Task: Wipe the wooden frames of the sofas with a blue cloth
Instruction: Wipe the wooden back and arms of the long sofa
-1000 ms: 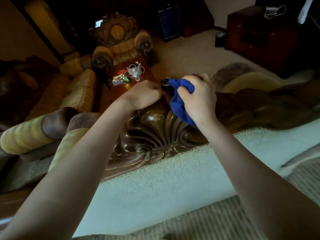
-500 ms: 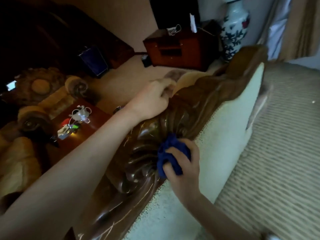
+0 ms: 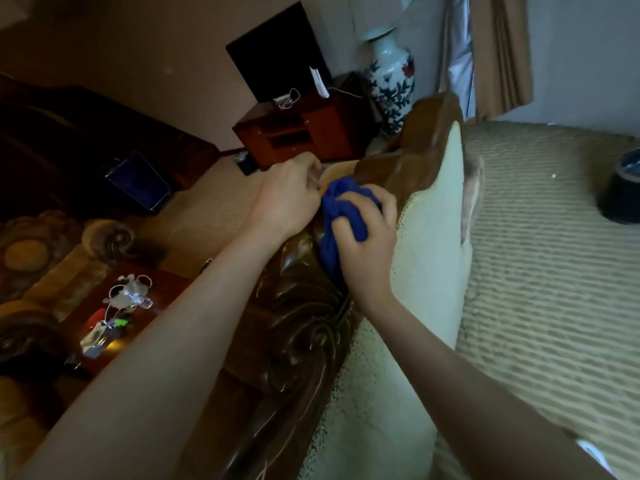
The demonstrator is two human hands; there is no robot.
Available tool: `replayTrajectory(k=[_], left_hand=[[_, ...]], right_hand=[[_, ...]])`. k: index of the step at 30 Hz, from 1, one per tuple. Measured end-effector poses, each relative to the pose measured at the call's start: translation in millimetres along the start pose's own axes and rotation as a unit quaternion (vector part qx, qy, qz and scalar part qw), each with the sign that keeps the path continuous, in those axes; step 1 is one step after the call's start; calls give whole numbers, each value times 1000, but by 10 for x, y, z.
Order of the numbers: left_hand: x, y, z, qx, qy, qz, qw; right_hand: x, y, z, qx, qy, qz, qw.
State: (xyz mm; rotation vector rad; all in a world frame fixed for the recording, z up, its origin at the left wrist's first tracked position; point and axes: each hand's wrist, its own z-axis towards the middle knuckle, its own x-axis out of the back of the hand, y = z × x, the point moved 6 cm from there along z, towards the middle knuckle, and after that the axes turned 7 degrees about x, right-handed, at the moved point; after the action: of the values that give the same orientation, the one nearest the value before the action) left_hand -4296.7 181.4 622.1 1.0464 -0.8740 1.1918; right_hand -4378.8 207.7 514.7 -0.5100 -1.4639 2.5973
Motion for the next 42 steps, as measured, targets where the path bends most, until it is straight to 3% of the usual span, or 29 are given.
replayTrajectory(k=[6,13,16,22,26,30,35,38,42], left_hand=[[-20,-4,4,-9,-9,4,1000],[-52,-29,45,1,-11,13,1000],[-68,-13,49,-5,-19,17,1000],[-61,3,23,-9,-26,13,1000],[-79,-3,32,-9,-33,18,999],[-59,-14,25,-3,-21,12,1000],[-53,-14,34,0,-26,8,1000],[-58,-14,35,-1,-27,9,1000],[-64,-8,28,4,-27,10,1000]], right_hand=[[164,231,-1018,-41,19,22,999],[-50,51,128,66,19,2,998],[-105,226,524,6,-10,22,1000],[152,576,-264,-121,88,43,988],[134,347,-1008,-55,29,-8,998],[70,250,-536,7,54,-21,998],[98,667,308,-75,92,-16,993],[151,819,111,-89,75,-65,991],[236,729,-594,-130,52,-31,990]])
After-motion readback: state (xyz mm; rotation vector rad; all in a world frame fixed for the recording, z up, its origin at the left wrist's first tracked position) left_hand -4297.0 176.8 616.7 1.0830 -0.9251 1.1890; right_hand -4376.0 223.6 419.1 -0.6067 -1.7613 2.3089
